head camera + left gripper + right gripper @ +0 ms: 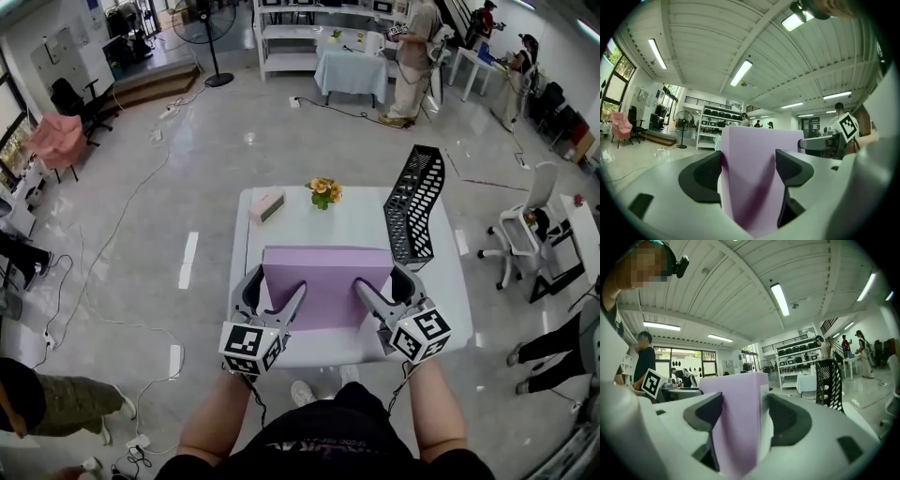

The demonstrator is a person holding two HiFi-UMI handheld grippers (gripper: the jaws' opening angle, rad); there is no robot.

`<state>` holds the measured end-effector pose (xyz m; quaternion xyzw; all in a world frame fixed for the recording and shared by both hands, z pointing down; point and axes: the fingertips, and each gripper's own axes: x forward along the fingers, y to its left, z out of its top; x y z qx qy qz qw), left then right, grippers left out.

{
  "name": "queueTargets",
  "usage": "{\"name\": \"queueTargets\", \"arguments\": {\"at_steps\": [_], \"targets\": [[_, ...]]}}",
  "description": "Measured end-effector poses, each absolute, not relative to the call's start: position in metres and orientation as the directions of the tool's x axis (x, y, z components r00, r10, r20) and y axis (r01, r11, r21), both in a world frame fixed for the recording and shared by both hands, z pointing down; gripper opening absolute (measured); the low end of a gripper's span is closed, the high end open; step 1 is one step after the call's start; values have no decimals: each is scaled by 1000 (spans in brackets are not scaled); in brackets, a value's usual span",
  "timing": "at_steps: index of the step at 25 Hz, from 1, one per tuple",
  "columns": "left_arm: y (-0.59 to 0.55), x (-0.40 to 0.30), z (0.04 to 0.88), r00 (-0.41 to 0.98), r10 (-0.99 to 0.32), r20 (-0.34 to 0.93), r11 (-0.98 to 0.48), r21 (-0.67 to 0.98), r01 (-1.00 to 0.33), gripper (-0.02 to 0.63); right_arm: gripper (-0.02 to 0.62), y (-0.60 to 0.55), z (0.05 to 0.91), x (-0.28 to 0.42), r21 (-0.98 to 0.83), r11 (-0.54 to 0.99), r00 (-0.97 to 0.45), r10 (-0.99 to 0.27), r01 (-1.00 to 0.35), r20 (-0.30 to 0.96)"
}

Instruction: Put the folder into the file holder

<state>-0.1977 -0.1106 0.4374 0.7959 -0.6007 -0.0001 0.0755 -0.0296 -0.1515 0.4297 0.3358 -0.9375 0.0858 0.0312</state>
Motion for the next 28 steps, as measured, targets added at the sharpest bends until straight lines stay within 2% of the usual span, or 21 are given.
{"name": "queueTargets", "arguments": {"at_steps": [18,28], "targets": [[-84,-183,433,210,-977,49,-205,85,-975,362,308,-137,427,-10,-159,893,-907,-415,-421,73],[-82,-186,434,165,-985,50,-161,80,-984,356,311,-140,430,-34,-85,976,-975,-192,-202,108]]}}
